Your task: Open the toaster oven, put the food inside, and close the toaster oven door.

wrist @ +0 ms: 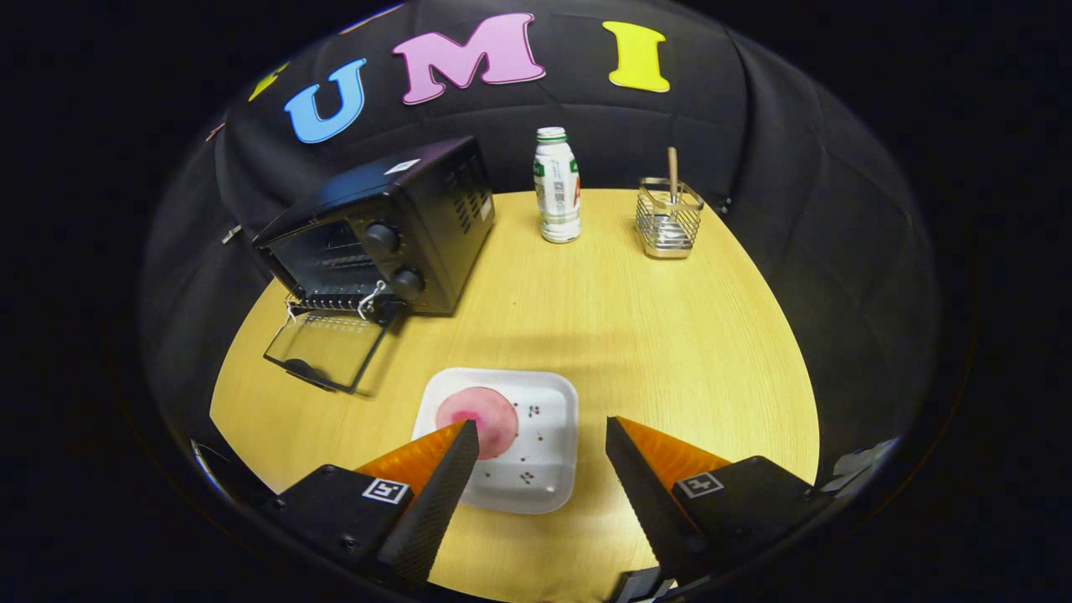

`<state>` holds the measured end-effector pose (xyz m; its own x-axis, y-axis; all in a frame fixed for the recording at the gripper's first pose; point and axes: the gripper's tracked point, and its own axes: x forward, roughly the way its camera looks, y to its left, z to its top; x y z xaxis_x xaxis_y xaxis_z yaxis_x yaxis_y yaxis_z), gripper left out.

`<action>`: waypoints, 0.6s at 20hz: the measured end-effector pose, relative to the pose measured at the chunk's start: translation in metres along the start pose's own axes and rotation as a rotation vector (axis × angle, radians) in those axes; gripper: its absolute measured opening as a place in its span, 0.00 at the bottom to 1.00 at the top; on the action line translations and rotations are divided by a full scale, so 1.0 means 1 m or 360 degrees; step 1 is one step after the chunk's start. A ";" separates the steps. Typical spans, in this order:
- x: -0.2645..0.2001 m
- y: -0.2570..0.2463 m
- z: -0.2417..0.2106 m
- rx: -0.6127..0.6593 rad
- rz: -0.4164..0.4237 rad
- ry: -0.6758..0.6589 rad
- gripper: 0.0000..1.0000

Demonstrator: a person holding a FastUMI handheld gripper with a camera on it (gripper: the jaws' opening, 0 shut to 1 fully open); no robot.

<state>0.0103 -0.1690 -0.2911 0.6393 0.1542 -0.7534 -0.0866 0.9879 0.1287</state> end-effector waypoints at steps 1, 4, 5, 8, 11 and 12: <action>0.003 -0.008 -0.004 0.0001 -0.0008 0.0021 1.00; 0.009 -0.026 -0.014 0.0008 -0.0021 0.0070 0.99; 0.011 -0.030 -0.017 0.0011 -0.0019 0.0084 0.99; 0.022 -0.037 -0.031 0.0008 -0.0007 0.0163 0.99; 0.036 -0.030 -0.038 -0.0047 0.0027 0.0216 0.99; 0.040 -0.025 -0.038 -0.0073 0.0035 0.0222 0.99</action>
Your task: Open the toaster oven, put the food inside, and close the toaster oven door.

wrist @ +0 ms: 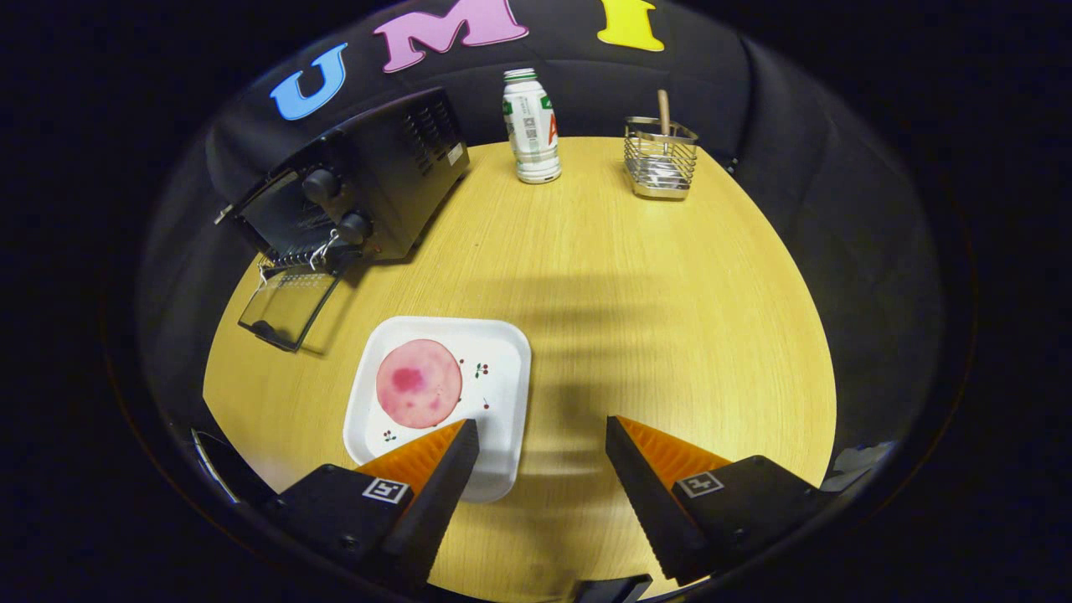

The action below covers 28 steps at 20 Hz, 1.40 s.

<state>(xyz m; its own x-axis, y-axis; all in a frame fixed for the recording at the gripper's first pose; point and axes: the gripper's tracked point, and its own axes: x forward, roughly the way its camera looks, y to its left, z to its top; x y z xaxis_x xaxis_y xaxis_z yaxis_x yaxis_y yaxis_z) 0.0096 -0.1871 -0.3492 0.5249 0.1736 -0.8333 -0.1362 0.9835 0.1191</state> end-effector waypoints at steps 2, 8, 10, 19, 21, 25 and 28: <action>0.008 0.005 -0.005 -0.0050 -0.0024 0.0048 0.99; 0.018 0.013 -0.011 -0.0088 -0.0017 0.0120 0.65; 0.020 0.015 -0.011 -0.0083 0.0014 0.0125 0.52; 0.018 0.008 -0.012 0.0160 0.0193 0.0182 0.05; 0.018 0.008 -0.013 0.0214 0.0201 0.0191 0.06; 0.015 0.014 -0.020 0.0419 0.0250 0.0217 0.05; 0.005 0.027 -0.026 0.0624 0.0330 0.0232 0.05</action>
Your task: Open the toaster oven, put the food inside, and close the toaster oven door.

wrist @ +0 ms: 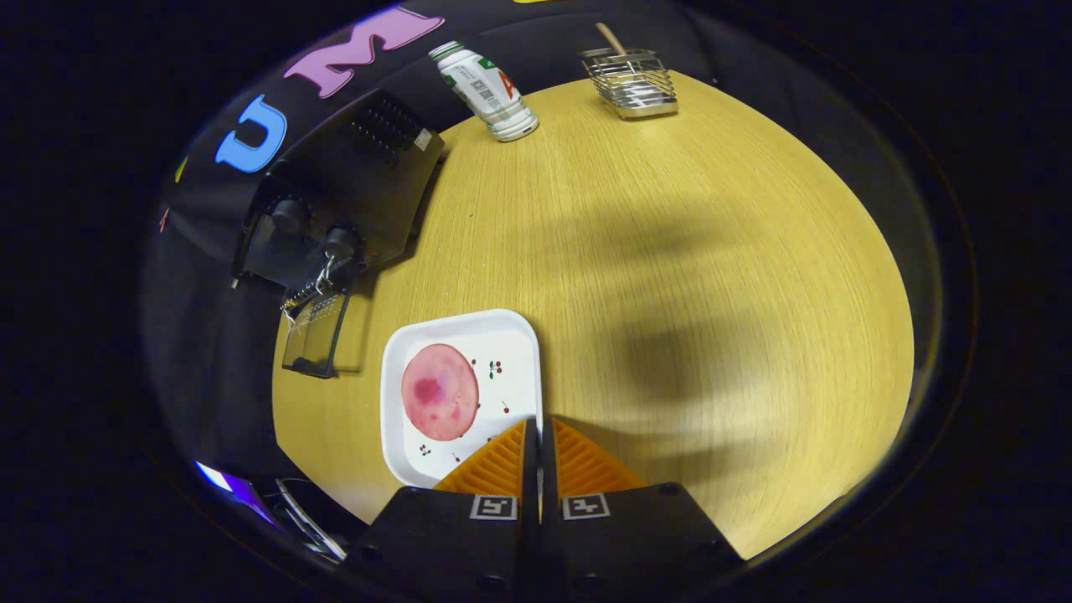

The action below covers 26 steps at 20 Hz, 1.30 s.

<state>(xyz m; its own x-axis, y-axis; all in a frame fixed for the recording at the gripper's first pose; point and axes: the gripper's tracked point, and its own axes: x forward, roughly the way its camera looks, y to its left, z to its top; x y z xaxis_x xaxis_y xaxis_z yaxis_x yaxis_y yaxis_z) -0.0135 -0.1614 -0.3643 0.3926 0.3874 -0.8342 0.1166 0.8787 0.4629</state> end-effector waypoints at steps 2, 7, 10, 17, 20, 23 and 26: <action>-0.005 0.007 -0.006 0.0151 0.0052 -0.0001 0.05; -0.030 0.020 -0.008 0.0281 0.0096 -0.0087 0.05; -0.046 0.029 -0.005 0.0408 0.0144 -0.0155 0.05; -0.074 0.069 0.002 0.0742 0.0314 -0.0321 0.05; -0.077 0.094 -0.003 0.0811 0.0374 -0.0343 0.05; -0.079 0.127 -0.007 0.0834 0.0442 -0.0338 0.05; -0.074 0.161 -0.008 0.0838 0.0483 -0.0324 0.05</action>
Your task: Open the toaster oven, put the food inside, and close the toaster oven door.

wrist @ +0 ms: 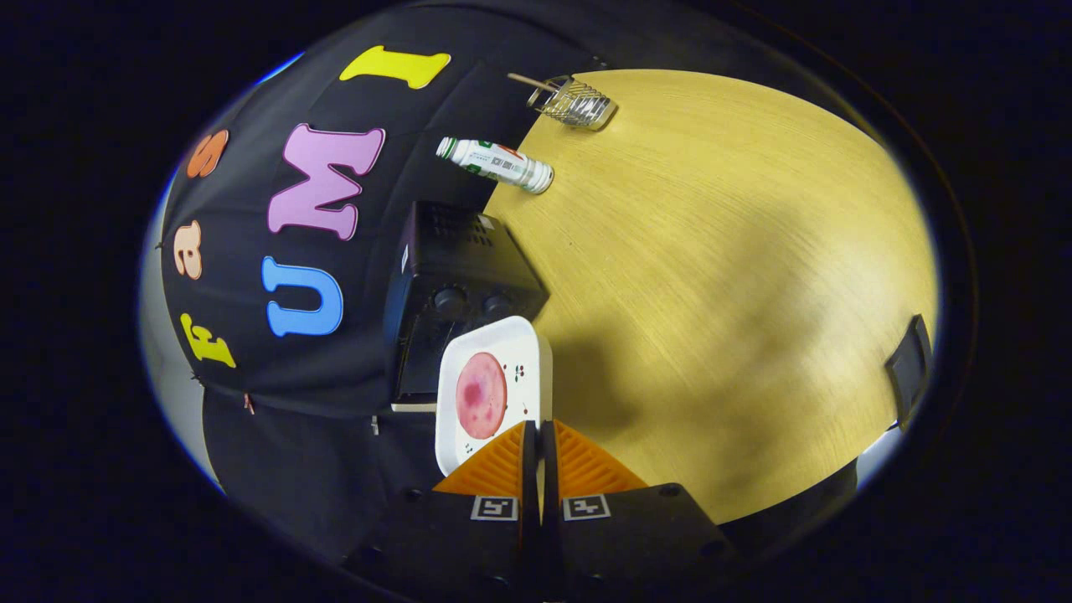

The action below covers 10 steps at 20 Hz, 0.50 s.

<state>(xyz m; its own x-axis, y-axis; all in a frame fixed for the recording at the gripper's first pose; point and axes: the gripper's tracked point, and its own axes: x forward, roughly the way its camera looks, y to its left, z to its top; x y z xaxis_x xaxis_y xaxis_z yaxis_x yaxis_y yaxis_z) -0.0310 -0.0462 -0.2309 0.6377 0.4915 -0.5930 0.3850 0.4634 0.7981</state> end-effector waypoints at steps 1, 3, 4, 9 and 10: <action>0.004 0.008 -0.009 -0.0011 0.0010 0.0013 0.05; 0.013 0.021 -0.024 -0.0027 0.0028 0.0036 0.05; 0.018 0.029 -0.029 -0.0028 0.0036 0.0033 0.05; 0.059 0.063 -0.055 -0.0054 0.0073 0.0025 0.05; 0.068 0.067 -0.058 -0.0054 0.0070 0.0025 0.05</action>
<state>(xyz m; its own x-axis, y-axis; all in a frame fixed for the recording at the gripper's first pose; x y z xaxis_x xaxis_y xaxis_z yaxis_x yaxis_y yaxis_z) -0.0007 0.0607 -0.2241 0.6431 0.5232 -0.5592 0.3338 0.4657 0.8196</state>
